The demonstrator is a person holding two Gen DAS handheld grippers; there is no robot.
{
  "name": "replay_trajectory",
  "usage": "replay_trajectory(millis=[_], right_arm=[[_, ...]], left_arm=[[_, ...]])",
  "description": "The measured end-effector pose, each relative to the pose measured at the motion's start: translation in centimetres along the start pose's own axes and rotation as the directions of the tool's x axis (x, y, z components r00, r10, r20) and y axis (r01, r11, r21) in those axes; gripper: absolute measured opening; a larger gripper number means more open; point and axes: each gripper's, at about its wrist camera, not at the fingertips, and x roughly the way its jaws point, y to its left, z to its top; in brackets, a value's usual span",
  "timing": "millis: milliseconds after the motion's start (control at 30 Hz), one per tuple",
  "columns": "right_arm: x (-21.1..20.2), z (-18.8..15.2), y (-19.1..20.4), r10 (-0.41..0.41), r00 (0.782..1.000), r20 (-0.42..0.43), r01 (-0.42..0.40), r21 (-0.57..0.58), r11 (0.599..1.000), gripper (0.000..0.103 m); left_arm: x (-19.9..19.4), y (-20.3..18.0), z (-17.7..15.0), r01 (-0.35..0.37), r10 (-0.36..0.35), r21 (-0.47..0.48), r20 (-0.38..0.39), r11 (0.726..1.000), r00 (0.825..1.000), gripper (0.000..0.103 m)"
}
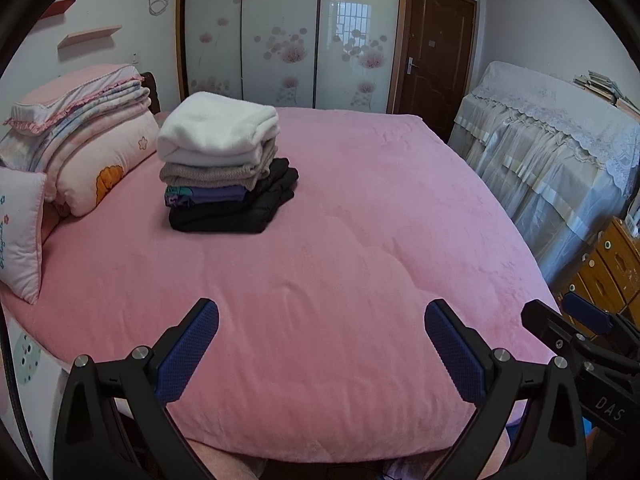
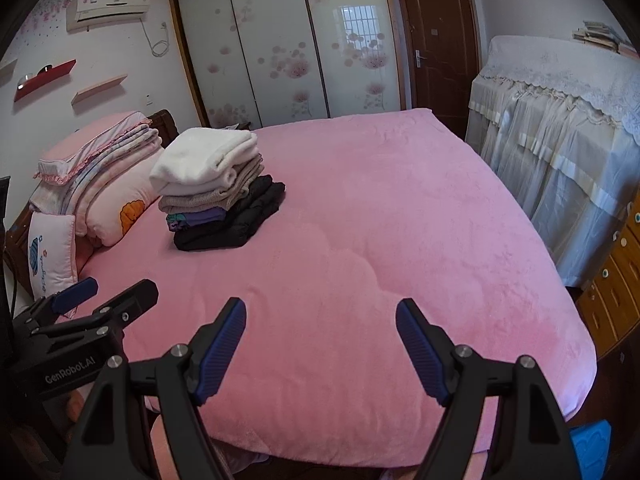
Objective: Fold large clothes
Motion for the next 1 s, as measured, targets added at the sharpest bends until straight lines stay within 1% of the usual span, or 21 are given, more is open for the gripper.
replay_trajectory(millis=[167,300,500,667,1000], right_arm=[[-0.1,-1.2,-0.3,-0.003,1.000,0.000,0.003,0.006,1.000,0.078],[-0.4,-1.6,-0.2,-0.025,1.000,0.017,0.025,-0.002,1.000,0.078],[-0.5,-1.8,-0.3,-0.037,0.999,0.018,0.037,-0.003,0.999,0.078],[-0.5,-2.0,-0.5,-0.049,0.999,0.014,0.049,-0.002,0.999,0.078],[-0.4,-2.0,-0.3,-0.062,0.998,0.014,0.062,-0.009,0.998,0.078]], left_arm=[[-0.5,-0.8,-1.2,-0.021,0.021,0.023,0.003,1.000,1.000,0.102],[-0.8,-1.2,-1.5,-0.014,0.013,0.027,0.004,1.000,1.000,0.102],[-0.8,-1.3,-1.5,-0.016,0.015,0.032,0.005,0.999,1.000,0.102],[-0.6,-1.3,-1.7,-0.007,0.007,0.024,-0.010,1.000,1.000,0.102],[-0.3,-1.1,-1.8,-0.015,0.016,0.021,-0.018,1.000,1.000,0.102]])
